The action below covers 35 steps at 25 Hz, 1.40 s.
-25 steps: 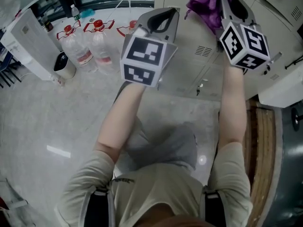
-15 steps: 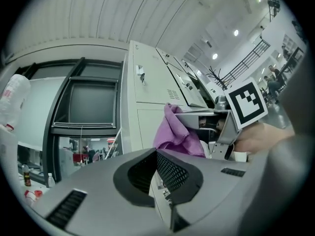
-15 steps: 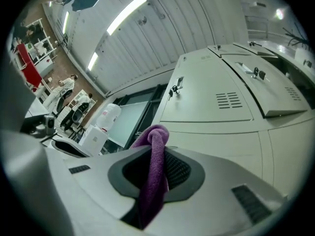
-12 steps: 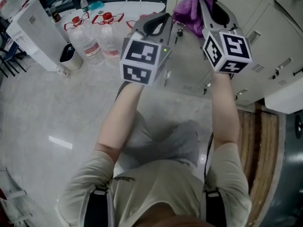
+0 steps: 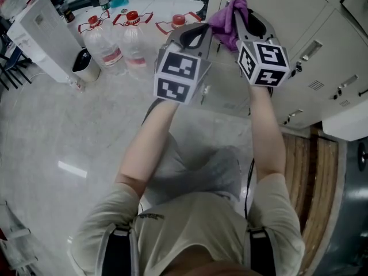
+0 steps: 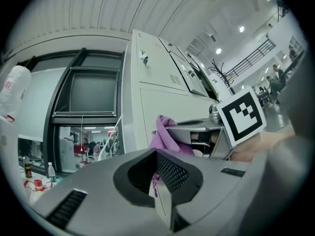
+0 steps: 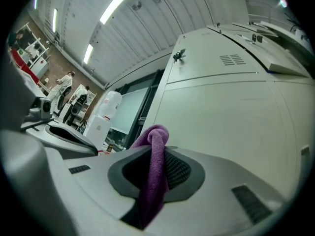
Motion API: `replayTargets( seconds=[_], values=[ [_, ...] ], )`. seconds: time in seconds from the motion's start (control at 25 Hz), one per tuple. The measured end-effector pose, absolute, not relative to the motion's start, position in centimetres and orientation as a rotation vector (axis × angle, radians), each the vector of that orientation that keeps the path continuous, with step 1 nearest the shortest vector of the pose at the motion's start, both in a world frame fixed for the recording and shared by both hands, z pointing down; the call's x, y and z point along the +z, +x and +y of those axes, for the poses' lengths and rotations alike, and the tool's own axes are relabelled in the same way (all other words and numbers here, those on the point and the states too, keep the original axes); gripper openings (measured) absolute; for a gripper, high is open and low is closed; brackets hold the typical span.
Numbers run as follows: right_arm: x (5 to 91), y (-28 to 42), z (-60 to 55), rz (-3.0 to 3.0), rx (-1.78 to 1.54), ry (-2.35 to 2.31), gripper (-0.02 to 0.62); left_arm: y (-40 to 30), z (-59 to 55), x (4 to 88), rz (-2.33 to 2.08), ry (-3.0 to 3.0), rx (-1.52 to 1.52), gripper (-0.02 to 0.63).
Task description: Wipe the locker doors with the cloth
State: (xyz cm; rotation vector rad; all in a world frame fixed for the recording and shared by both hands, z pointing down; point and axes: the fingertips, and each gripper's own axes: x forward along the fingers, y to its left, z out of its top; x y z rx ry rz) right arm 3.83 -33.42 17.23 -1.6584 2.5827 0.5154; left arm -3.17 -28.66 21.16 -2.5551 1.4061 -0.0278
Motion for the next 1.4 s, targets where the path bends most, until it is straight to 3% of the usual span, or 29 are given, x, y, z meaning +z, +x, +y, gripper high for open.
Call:
replayTargets(
  seconds=[0.84,1.4],
  values=[
    [19.2,5.6,-35.0,2.611,0.531,-1.682,0.055,-0.4,-30.1,23.2,1.389,-2.579,-0.086,0.002],
    [19.0,11.4,-34.2,2.523,0.526,-1.796,0.055,3.8,-29.9,23.4,1.284,-2.625,-0.078,0.002]
  ],
)
